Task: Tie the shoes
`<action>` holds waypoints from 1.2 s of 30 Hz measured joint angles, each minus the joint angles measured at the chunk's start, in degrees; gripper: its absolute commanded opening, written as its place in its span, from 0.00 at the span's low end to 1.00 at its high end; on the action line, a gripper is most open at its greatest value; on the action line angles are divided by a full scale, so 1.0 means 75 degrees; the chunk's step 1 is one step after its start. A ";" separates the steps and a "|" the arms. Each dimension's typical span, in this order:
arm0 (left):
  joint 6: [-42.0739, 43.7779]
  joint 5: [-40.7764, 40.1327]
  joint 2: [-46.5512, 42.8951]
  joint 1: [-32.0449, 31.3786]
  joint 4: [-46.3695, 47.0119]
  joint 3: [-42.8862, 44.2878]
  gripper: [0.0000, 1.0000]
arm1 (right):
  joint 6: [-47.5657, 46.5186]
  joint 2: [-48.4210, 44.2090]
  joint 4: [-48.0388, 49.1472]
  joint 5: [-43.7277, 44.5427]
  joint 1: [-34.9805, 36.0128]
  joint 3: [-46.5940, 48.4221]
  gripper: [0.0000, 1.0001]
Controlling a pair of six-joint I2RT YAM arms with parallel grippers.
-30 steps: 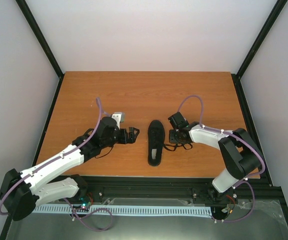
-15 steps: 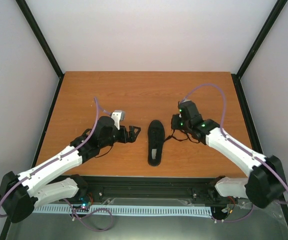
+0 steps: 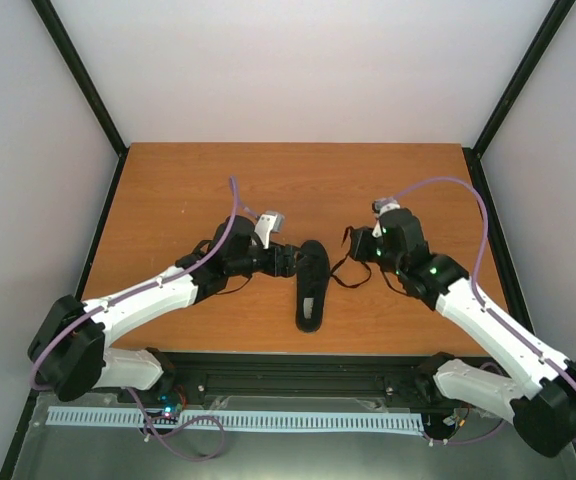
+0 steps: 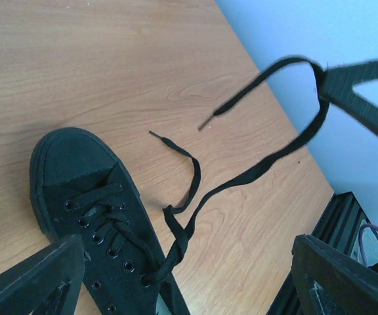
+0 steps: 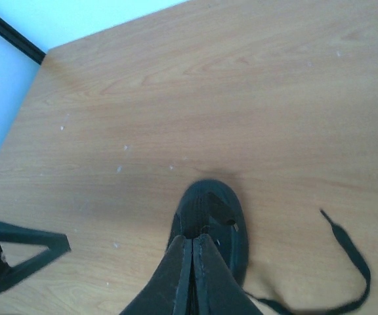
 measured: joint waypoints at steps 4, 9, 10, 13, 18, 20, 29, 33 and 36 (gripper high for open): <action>0.0090 0.0020 0.0050 0.0000 -0.0160 0.0000 0.87 | 0.0650 -0.0682 -0.0152 0.0117 0.0000 -0.0938 0.03; 0.0262 -0.0507 -0.0321 0.0000 -0.1020 0.0137 0.89 | 0.1475 -0.1055 -0.0600 0.0163 0.0000 -0.2346 0.09; 0.0297 -0.0632 -0.0405 0.0000 -0.1244 0.0224 0.89 | 0.1606 -0.1096 -0.0734 0.0169 0.0000 -0.2530 0.20; 0.0382 -0.0979 -0.0664 0.0006 -0.1786 0.0522 0.90 | 0.1883 -0.1201 -0.1113 0.0233 0.0003 -0.2760 0.74; 0.0396 -0.1276 -0.1003 0.0015 -0.2171 0.0679 0.93 | 0.1961 -0.1478 -0.1495 0.0731 0.0006 -0.2687 0.94; 0.0382 -0.1361 -0.1017 0.0015 -0.2232 0.0679 0.95 | 0.1886 -0.1343 -0.1550 0.0970 -0.0020 -0.2506 0.93; -0.0020 -0.1655 -0.1110 0.0015 -0.2235 0.0504 1.00 | 0.0976 0.1276 -0.0807 0.0629 -0.0912 -0.1099 0.79; -0.0137 -0.1816 -0.1306 0.0015 -0.2247 0.0315 1.00 | 0.0615 0.2247 -0.0533 0.0198 -0.1445 -0.1055 0.76; -0.0213 -0.1935 -0.1489 0.0015 -0.2288 0.0157 1.00 | 0.0449 0.2433 -0.0440 0.0035 -0.1501 -0.1102 0.69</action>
